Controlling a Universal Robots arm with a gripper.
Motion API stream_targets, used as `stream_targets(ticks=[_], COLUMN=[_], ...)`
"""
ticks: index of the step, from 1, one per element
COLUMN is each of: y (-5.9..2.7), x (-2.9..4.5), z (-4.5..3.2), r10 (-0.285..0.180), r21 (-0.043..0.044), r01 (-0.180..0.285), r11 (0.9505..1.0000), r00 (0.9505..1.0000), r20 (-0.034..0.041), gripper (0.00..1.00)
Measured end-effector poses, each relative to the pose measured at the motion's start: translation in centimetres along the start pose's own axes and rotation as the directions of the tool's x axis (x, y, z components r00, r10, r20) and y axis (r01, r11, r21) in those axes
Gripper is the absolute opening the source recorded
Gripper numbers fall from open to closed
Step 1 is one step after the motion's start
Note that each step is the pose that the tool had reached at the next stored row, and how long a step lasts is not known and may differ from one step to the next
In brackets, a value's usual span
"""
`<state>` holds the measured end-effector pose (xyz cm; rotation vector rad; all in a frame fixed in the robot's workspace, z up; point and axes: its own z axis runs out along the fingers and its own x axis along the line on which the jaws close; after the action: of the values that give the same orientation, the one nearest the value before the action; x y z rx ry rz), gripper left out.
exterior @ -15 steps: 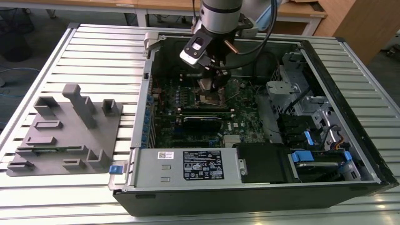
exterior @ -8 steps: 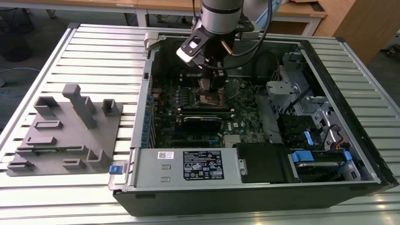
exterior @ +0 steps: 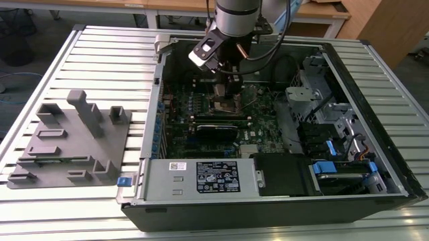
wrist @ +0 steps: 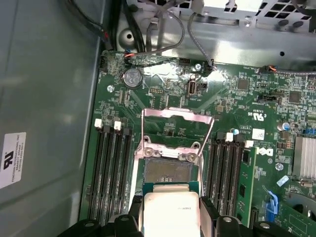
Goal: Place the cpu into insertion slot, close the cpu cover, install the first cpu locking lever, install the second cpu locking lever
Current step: 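Place the cpu into insertion slot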
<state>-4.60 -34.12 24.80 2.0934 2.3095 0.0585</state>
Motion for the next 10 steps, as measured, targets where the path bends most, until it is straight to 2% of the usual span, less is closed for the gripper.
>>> stream_targets(ticks=[2,3,6,10], y=[-0.03,-0.07,-0.09,-0.1], x=[0.0,0.0,0.0,0.0], z=[0.11,0.17,0.35,0.54], r10=[0.0,0.001,0.04,0.106], r21=[-0.0145,-0.0191,-0.0212,-0.0217], r01=[0.0,-0.001,-0.04,-0.105], r11=[0.9999,0.9998,0.999,0.9942], r00=[1.0,1.0,0.9992,0.9944], r20=[0.0015,0.0022,0.0042,0.0071], gripper=[0.54,0.54,0.54,0.54])
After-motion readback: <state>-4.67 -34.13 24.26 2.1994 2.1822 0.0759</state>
